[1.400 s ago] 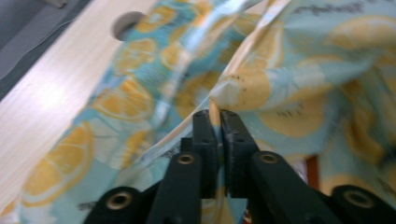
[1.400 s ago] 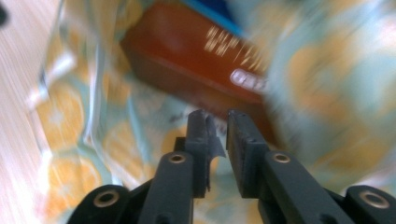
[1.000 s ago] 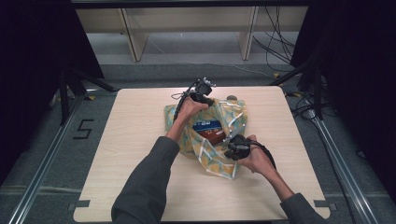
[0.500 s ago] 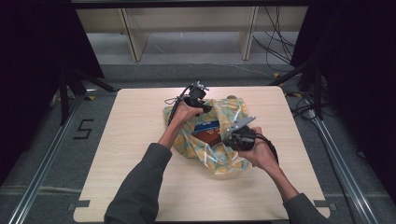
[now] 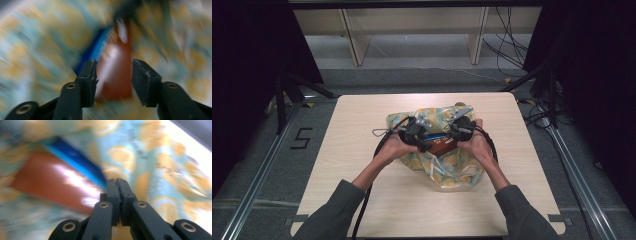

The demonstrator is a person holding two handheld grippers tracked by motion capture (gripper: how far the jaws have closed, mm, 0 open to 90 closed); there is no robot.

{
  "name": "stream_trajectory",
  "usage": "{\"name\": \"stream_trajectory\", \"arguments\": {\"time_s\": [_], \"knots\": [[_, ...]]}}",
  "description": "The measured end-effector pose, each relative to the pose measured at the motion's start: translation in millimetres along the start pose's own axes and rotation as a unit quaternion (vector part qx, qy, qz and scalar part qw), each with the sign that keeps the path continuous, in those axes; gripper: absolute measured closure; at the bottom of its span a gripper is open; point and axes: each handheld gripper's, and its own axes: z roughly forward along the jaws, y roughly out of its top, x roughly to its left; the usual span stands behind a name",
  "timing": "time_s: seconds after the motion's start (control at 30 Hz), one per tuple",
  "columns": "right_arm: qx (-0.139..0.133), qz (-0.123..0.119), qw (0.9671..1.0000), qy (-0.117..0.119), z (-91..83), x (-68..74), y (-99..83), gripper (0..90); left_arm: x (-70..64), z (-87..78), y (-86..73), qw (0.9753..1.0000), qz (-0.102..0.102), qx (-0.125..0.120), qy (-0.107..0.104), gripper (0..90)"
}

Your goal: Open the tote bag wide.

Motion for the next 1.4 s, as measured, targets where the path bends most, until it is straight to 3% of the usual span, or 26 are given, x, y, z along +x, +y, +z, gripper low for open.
{"name": "stream_trajectory", "arguments": {"time_s": [0.03,0.1,0.23,0.37,0.4,0.43,0.5,0.53,0.57,0.7,0.8,0.9,0.93,0.97,1.07,1.13,1.17,1.2,1.3,1.4], "knots": [[0.011,-0.002,0.9999,-0.009,-0.8,-8.6,1.0,89.9,-4.2,1.5,-9.8,0.9999,-0.008,0.006,-0.012,60.7],[0.020,0.018,0.9993,-0.025,2.6,-22.3,2.0,90.0,-10.3,2.5,-28.0,0.9993,-0.004,0.022,-0.031,65.1],[0.041,0.030,0.9972,-0.056,13.9,-47.4,1.5,90.0,-19.0,2.0,-61.0,0.9977,-0.011,0.043,-0.052,67.8],[0.055,0.040,0.9952,-0.071,24.5,-61.7,-2.0,90.0,-16.7,3.5,-80.1,0.9980,-0.022,0.041,-0.043,67.9],[0.055,0.039,0.9955,-0.068,25.4,-63.4,-2.9,90.0,-15.2,0.5,-80.1,0.9986,-0.024,0.029,-0.039,67.1],[0.058,0.053,0.9943,-0.073,25.6,-62.3,-3.0,90.0,-15.6,-4.8,-76.8,0.9989,-0.031,0.008,-0.036,66.4],[0.049,0.042,0.9954,-0.071,23.0,-61.4,-2.3,89.7,-15.2,-15.9,-66.5,0.9994,-0.017,-0.019,-0.023,66.0],[0.047,0.040,0.9957,-0.069,20.3,-60.4,-1.7,89.1,-14.5,-21.2,-58.3,0.9990,-0.016,-0.039,-0.016,65.7],[0.041,0.040,0.9962,-0.066,16.4,-58.1,0.2,88.7,-15.0,-23.7,-49.2,0.9975,-0.029,-0.065,-0.007,65.7],[0.002,0.036,0.9987,-0.036,-0.6,-44.8,7.7,87.9,-4.3,-19.1,-14.3,0.9952,-0.037,-0.090,-0.005,64.9],[-0.013,0.028,0.9995,0.000,-6.2,-27.8,8.8,87.6,2.3,-3.7,8.4,0.9970,-0.022,-0.072,0.015,64.0],[-0.017,0.017,0.9991,0.034,-4.9,-16.5,7.6,87.4,18.5,12.2,22.3,0.9954,-0.048,-0.072,0.042,64.7],[-0.006,0.014,0.9989,0.044,-4.2,-14.3,7.5,87.3,26.1,17.5,25.6,0.9936,-0.058,-0.072,0.065,65.3],[-0.010,0.003,0.9994,0.033,0.4,-14.1,6.7,87.1,32.4,20.9,27.5,0.9918,-0.065,-0.075,0.081,65.4],[0.000,0.018,0.9998,0.010,8.4,-21.6,4.3,87.4,51.9,24.7,28.0,0.9872,-0.083,-0.073,0.114,66.8],[0.014,0.021,0.9995,-0.019,13.0,-33.4,0.4,87.8,67.8,25.7,22.6,0.9853,-0.098,-0.066,0.123,67.8],[0.027,0.025,0.9990,-0.025,14.6,-40.5,-3.1,87.9,72.3,26.2,20.0,0.9845,-0.100,-0.062,0.130,69.0],[0.030,0.032,0.9987,-0.028,15.4,-43.9,-5.5,88.1,80.2,26.3,14.3,0.9845,-0.097,-0.041,0.141,69.9],[0.031,0.044,0.9981,-0.031,13.3,-53.4,-12.8,88.4,94.3,27.9,-0.3,0.9820,-0.107,-0.022,0.154,71.6],[0.033,0.049,0.9974,-0.041,9.9,-58.7,-15.9,88.4,104.2,26.5,-14.2,0.9792,-0.130,-0.029,0.154,73.3]]}}
